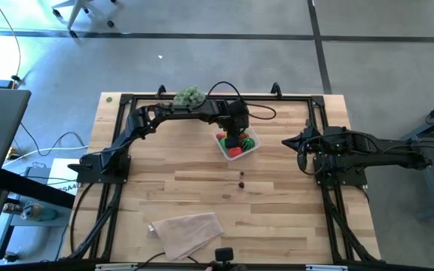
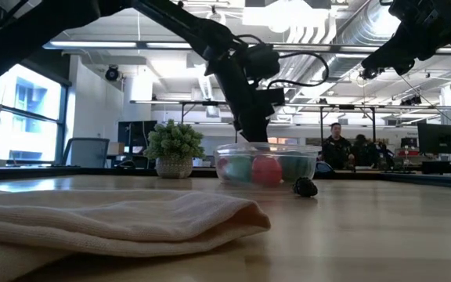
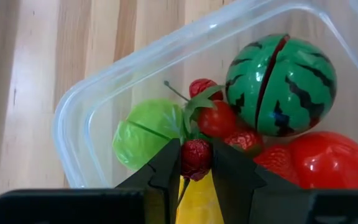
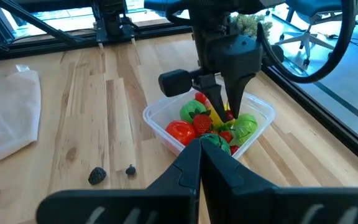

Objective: Pick and placing Produce into tupperware
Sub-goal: Put the red cherry into the transparent bin, then put the blackberry into the transparent bin

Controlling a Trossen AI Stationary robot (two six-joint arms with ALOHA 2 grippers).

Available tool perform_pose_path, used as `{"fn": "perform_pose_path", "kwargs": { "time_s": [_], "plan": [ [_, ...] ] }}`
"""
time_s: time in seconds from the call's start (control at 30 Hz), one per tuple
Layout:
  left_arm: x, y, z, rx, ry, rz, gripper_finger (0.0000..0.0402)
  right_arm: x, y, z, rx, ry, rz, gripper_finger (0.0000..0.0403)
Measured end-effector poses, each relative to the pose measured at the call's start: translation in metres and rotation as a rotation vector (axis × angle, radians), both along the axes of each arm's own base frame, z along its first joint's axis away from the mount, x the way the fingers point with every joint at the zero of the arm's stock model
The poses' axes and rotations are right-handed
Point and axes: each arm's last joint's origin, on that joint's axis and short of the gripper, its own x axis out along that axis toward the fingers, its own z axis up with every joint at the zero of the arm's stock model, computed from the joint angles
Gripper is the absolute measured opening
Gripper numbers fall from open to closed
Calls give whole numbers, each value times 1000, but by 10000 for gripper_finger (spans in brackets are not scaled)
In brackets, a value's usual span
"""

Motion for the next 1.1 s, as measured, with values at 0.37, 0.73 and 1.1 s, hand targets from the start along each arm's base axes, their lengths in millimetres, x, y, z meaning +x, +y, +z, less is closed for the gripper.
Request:
{"fn": "perform_pose_path", "kwargs": {
  "time_s": [0.37,0.73,1.1],
  "plan": [
    [0,-2,-3,-41,1,-28,83,0,0,0,0,-1,0,0],
    [0,0,-3,-13,12,21,188,0,0,0,0,0,0,0],
    [-8,-7,38,-54,-91,29,172,0,0,0,0,-1,0,0]
  ]
}}
